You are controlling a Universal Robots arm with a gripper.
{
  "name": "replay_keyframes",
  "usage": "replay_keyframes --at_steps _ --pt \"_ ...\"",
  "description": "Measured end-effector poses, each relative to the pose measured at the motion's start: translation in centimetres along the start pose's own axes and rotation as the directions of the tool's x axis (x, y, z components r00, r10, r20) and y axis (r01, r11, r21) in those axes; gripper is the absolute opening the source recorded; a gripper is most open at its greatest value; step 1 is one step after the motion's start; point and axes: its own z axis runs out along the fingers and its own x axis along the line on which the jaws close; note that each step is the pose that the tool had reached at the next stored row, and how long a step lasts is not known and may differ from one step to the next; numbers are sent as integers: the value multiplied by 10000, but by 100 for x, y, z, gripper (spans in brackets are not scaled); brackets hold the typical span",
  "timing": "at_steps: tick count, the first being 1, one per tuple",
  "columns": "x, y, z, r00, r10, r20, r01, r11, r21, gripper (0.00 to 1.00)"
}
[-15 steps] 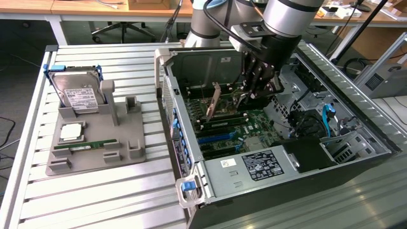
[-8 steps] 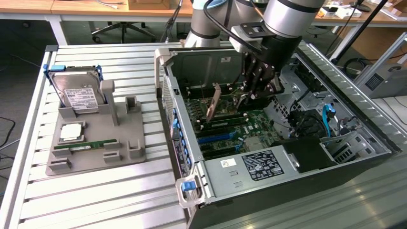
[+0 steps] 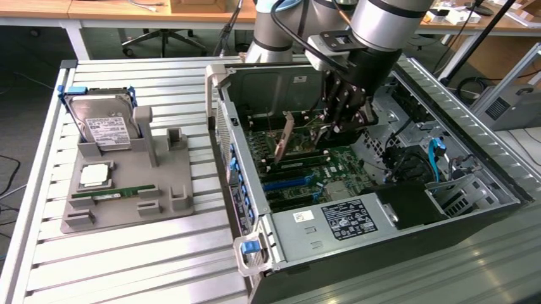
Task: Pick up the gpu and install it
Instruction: 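Insert the gpu into the slot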
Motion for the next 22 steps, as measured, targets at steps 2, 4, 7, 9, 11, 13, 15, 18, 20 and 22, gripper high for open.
replay_keyframes --at_steps 2,4,7,9,11,13,15,18,20,22 --pt "4 0 0 10000 0 0 0 10000 0 27" --pt "7 0 1 10000 0 0 0 10000 0 27" --pt "12 0 1 10000 0 0 0 10000 0 27" --pt "16 1 2 10000 0 1 0 10000 0 27" --pt "19 1 3 10000 0 0 0 10000 0 27" --pt "23 1 3 10000 0 0 0 10000 0 27" --pt "26 1 3 10000 0 0 0 10000 0 27" --pt "31 1 4 10000 0 0 0 10000 0 27" --pt "34 1 4 10000 0 0 0 10000 0 27" --pt "38 2 4 10000 0 1 0 10000 0 27"
